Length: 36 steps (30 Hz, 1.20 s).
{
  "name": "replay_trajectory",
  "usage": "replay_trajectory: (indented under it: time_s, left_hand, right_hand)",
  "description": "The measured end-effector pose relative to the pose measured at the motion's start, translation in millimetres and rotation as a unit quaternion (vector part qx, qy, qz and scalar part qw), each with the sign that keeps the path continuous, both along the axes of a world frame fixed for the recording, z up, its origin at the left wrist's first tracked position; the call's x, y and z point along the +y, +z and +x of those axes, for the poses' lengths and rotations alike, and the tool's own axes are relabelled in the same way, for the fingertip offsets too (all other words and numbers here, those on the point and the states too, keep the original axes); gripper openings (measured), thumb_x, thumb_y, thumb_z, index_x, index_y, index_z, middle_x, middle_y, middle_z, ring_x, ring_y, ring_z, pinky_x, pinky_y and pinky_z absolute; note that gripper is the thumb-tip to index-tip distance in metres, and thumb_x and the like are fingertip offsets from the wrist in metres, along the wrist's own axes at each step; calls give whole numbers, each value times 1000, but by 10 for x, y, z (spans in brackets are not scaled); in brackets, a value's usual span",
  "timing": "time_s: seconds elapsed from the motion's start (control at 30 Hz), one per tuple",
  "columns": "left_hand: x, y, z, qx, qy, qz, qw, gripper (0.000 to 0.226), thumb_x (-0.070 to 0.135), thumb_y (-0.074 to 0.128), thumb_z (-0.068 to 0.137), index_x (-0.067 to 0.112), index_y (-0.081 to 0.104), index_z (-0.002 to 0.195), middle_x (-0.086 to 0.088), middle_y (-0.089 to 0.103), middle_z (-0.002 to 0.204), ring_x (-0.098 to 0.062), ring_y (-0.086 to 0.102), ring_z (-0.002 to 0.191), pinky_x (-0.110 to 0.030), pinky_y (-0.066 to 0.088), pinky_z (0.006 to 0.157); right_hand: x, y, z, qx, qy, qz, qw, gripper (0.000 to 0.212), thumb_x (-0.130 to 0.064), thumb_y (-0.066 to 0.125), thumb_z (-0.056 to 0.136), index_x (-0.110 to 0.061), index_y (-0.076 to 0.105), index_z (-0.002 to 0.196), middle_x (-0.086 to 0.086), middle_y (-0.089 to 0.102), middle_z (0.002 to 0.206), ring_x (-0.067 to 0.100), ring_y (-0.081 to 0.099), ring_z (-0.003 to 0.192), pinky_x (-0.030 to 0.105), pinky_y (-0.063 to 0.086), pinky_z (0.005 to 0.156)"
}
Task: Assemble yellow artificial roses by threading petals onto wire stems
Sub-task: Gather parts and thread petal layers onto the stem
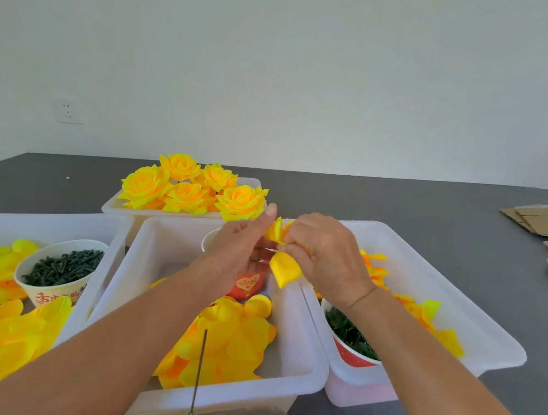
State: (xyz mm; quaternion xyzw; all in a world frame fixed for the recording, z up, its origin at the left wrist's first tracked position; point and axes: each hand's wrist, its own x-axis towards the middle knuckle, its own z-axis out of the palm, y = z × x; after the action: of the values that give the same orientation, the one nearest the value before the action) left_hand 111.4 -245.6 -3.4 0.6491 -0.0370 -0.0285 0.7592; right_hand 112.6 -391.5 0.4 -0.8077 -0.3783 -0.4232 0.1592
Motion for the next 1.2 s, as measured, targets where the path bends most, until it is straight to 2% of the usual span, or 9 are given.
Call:
replay_trajectory:
  time_s: [0.13, 0.3, 0.43, 0.6, 0.67, 0.83, 0.97, 1.1, 1.2]
  left_hand:
    - [32, -22, 36, 49, 3, -71, 996, 25, 29, 57, 88, 6, 63, 97, -13, 64, 86, -22, 61, 71, -30, 54, 62]
    - [55, -33, 71, 46, 10, -143, 989, 8, 7, 54, 90, 5, 62, 87, -8, 69, 73, -18, 65, 69, -27, 57, 56]
    - [43, -44, 75, 20, 8, -102, 995, 13, -7, 57, 84, 3, 59, 77, -7, 69, 63, -16, 68, 57, -27, 58, 53]
    - [32, -66, 82, 4, 40, -54, 998, 23, -9, 58, 83, 6, 53, 67, -10, 65, 65, -21, 65, 62, -33, 58, 57]
    - [25, -70, 75, -8, 51, -26, 998, 20, -9, 60, 82, 6, 54, 69, -12, 64, 71, -23, 63, 67, -33, 58, 58]
    - [-11, -88, 5, -76, 65, 74, 992, 11, 5, 72, 77, 11, 64, 80, -1, 68, 69, -9, 64, 58, -24, 52, 48]
    - [-4, -57, 15, -89, 115, 114, 983, 9, 6, 69, 79, 15, 69, 78, -16, 69, 89, -27, 62, 83, -43, 52, 79]
    - [-13, -38, 10, -115, 147, 141, 972, 9, 7, 68, 80, 16, 69, 76, -10, 68, 83, -21, 59, 80, -34, 49, 74]
    - [-3, -65, 25, -150, 178, 197, 952, 7, 10, 69, 79, 14, 68, 73, -3, 62, 68, -16, 52, 68, -32, 45, 69]
  right_hand:
    - [88, -116, 46, 89, 42, 59, 993, 20, -8, 75, 71, 1, 62, 61, 14, 59, 65, 26, 55, 63, 36, 47, 60]
    - [-55, -164, 158, 348, 90, 398, 844, 28, -5, 73, 77, -9, 53, 56, 7, 51, 57, 11, 43, 55, 22, 38, 52]
    - [-53, -199, 204, 402, 63, 496, 767, 21, -6, 69, 81, 9, 59, 69, 15, 53, 64, 21, 41, 62, 31, 39, 59]
    - [-16, -163, 172, 432, 74, 557, 705, 28, 2, 69, 76, -13, 60, 54, 17, 60, 67, 27, 53, 71, 46, 51, 77]
    - [-18, -167, 161, 431, 77, 564, 700, 27, 5, 67, 76, -11, 57, 56, 19, 60, 70, 29, 54, 72, 47, 51, 77]
    - [38, -196, 89, 424, 102, 468, 769, 14, 3, 67, 78, -8, 61, 72, 13, 67, 68, 23, 62, 63, 35, 54, 64]
    - [15, -184, 115, 449, 126, 529, 709, 10, -1, 68, 79, -9, 64, 77, 3, 70, 63, 14, 65, 57, 28, 56, 57]
    - [-7, -172, 126, 472, 154, 577, 648, 13, 0, 64, 81, -11, 67, 74, 4, 71, 66, 15, 67, 60, 26, 55, 55]
    - [-6, -194, 124, 492, 125, 537, 674, 8, -2, 64, 82, -7, 67, 87, 6, 72, 71, 16, 68, 65, 27, 56, 58]
